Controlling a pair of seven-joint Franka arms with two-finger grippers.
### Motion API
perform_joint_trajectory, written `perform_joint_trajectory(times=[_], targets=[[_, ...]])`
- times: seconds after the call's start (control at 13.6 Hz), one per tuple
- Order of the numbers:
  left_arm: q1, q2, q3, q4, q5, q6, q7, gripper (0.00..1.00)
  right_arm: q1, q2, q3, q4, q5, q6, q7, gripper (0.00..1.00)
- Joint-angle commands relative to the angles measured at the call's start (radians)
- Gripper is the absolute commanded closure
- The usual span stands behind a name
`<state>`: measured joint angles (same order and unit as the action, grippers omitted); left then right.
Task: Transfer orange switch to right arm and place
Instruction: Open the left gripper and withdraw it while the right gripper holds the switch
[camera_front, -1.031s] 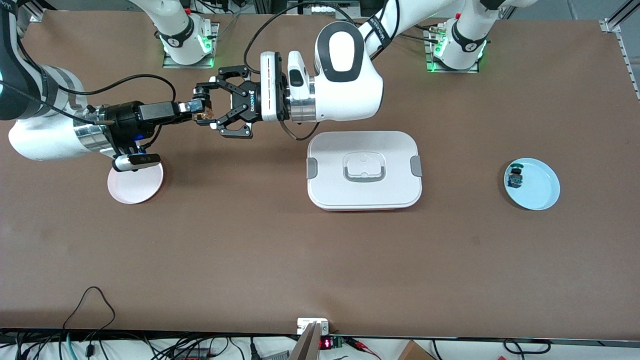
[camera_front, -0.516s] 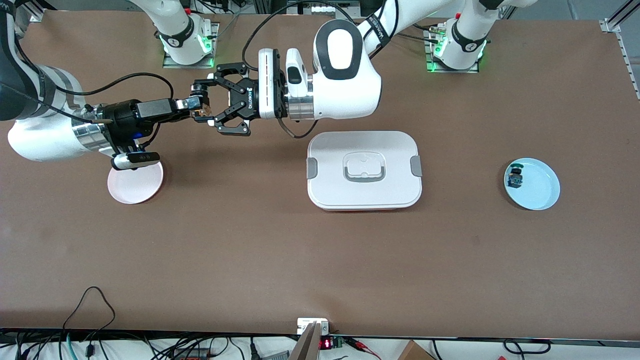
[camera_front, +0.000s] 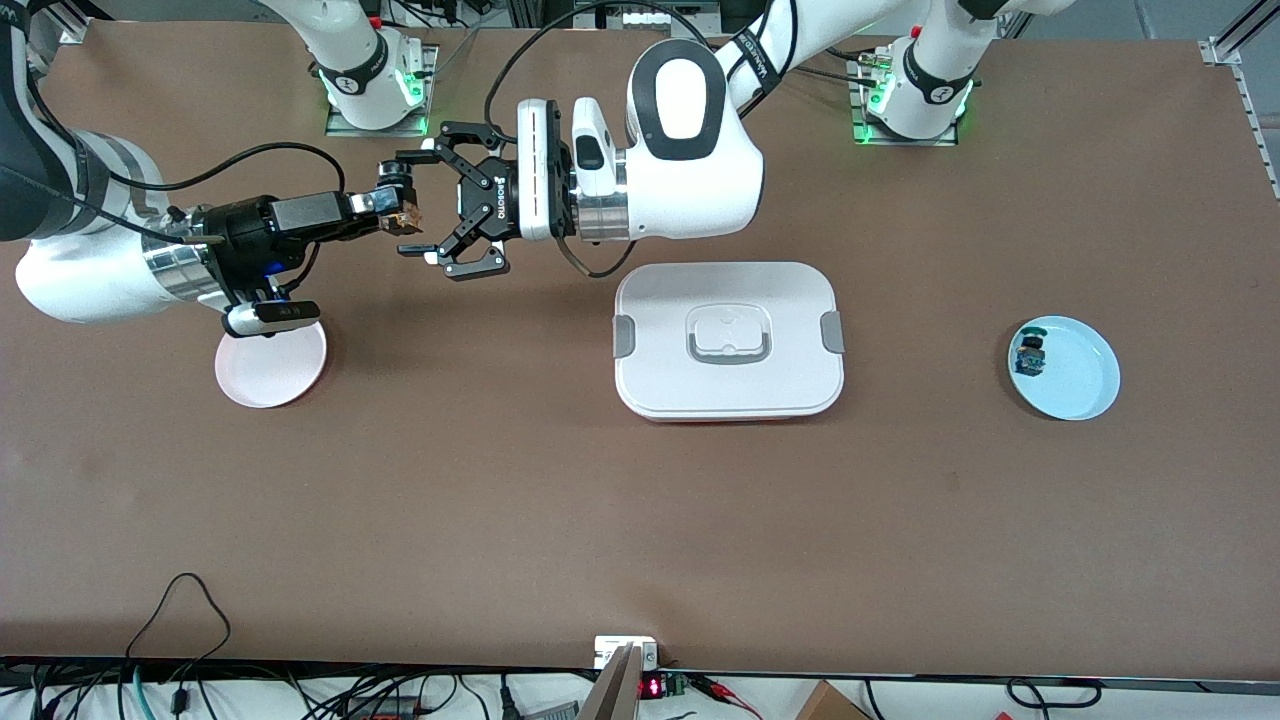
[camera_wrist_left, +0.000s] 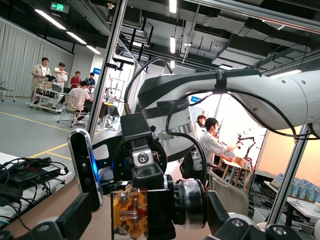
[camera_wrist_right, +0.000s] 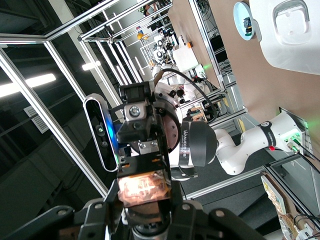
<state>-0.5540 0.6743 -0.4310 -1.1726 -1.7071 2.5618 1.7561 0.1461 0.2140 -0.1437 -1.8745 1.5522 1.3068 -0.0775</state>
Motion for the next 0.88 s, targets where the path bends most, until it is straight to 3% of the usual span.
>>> perform_joint_trajectory(times=[0.0, 0.44, 0.81], targets=[[0.029, -0.032, 0.006, -0.004, -0.011, 0.008, -0.004, 0.00, -0.007, -0.004, 0.001, 0.002, 0.011, -0.018, 0.001, 0.91], [0.299, 0.033, 0.014, -0.016, 0.000, -0.282, 0.009, 0.00, -0.022, -0.008, 0.000, 0.002, -0.003, -0.017, -0.001, 0.91], [0.543, 0.089, 0.014, -0.031, 0.001, -0.559, 0.010, 0.00, -0.088, -0.013, 0.000, 0.002, -0.168, -0.058, -0.024, 0.91]])
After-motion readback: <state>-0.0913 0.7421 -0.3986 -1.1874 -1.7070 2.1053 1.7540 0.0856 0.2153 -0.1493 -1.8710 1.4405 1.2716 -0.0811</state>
